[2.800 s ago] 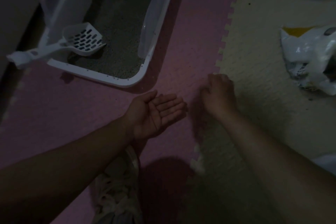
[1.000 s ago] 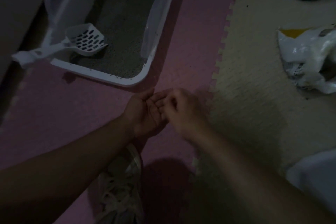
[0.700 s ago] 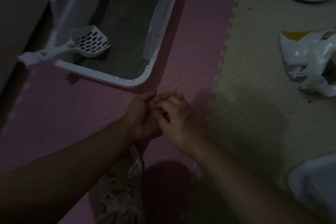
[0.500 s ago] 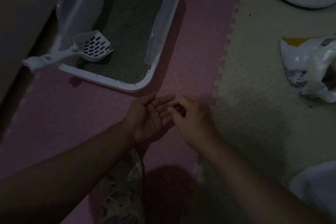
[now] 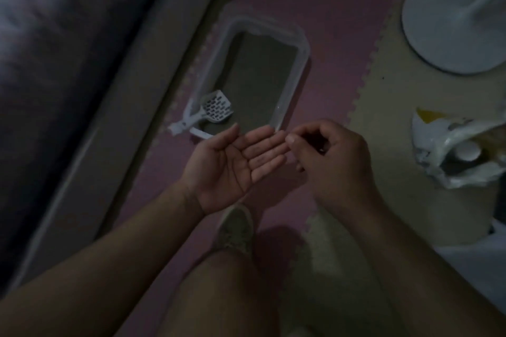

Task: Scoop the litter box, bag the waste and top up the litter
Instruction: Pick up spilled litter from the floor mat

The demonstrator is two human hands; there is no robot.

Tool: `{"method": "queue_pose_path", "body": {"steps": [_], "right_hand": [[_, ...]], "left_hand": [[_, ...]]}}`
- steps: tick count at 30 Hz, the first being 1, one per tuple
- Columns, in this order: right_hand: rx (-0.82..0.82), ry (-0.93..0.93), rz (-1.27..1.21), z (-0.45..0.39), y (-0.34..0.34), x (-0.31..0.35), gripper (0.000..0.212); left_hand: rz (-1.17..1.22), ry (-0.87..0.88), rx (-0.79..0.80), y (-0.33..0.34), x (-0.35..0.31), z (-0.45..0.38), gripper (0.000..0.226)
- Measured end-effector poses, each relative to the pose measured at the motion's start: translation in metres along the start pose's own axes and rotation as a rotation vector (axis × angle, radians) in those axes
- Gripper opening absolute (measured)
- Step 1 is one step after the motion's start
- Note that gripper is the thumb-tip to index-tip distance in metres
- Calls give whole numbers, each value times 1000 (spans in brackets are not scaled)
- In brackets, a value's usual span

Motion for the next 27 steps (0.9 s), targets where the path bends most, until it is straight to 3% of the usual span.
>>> {"method": "queue_pose_path", "body": {"steps": [8, 14, 19, 27], "right_hand": [[190, 34, -42, -34, -40, 289, 5], [338, 12, -44, -15, -70, 449, 7], [449, -8, -77, 13, -81, 516, 12], [656, -153, -82, 73, -75, 568, 8]], "left_hand": [[133, 111, -63, 161, -31, 249, 51], [216, 174, -68, 234, -16, 396, 51], [294, 261, -64, 262, 15, 469, 52], [466, 460, -80, 258, 90, 535, 50]]}}
Point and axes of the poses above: each hand's wrist, its own z-axis away from the middle knuckle, its own y-axis out of the palm, x = y × z, the point moved 5 cm from there along -z, towards the middle knuckle, and after that the axes turned 14 degrees about -y, right-handed, at the moved point
